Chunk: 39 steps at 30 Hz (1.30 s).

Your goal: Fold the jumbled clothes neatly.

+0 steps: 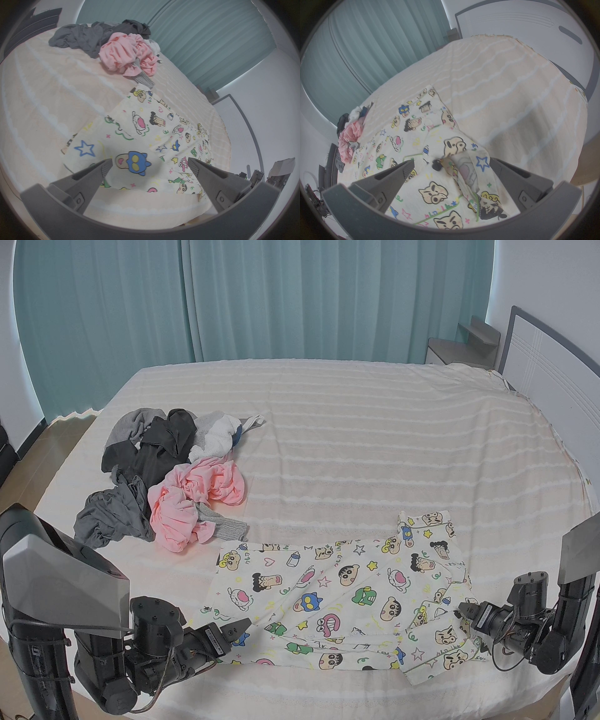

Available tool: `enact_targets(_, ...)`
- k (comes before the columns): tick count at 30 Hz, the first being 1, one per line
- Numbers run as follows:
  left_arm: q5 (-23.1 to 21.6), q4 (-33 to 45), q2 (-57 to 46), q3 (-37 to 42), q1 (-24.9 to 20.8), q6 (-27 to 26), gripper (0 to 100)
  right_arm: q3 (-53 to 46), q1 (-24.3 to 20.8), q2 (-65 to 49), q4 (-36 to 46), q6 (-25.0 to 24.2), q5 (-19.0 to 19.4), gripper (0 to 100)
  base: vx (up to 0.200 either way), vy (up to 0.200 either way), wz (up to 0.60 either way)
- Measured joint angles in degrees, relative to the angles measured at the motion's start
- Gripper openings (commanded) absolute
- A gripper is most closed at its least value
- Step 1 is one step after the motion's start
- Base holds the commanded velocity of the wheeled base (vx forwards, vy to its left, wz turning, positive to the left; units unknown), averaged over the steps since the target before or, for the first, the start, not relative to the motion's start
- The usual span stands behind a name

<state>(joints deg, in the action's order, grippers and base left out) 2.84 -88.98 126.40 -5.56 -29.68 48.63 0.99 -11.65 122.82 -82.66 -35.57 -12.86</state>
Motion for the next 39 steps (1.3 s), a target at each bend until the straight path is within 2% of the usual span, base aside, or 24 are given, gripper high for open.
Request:
enact_targets(6,-0.4,0.4,1.9,-3.1,1.2,-2.0,100,0.0,-0.8,-3.6,-1.1,0.1,0.0,100,0.000,0.000,0.00)
enact_targets(12,1.9,0.5,7.2,-5.4,6.4,-6.7,100,0.0,-1.4,-5.5,-2.9,0.9,0.0,100,0.000,0.000,0.00)
enact_targets(20,3.9,0.1,9.9,-6.9,11.8,-8.4,100,0.0,-1.5,-7.1,-3.4,1.2,0.1,100,0.000,0.000,0.00)
enact_targets(24,3.4,0.1,8.0,-7.3,13.2,-8.4,100,0.0,-1.4,-8.1,-3.4,1.3,0.3,100,0.000,0.000,0.00)
enact_targets(28,0.0,1.0,4.0,-8.5,14.0,-9.8,100,0.0,-1.4,-8.8,-3.4,1.4,0.4,100,0.000,0.000,0.00)
enact_targets(33,-2.4,11.6,-0.1,-14.5,14.4,-14.3,100,0.0,-1.4,-9.3,-3.4,1.8,0.5,100,0.000,0.000,0.00)
enact_targets(39,-5.4,32.5,-2.6,-28.2,14.6,-20.3,100,0.0,-1.5,-10.4,-3.8,2.5,0.6,100,0.000,0.000,0.00)
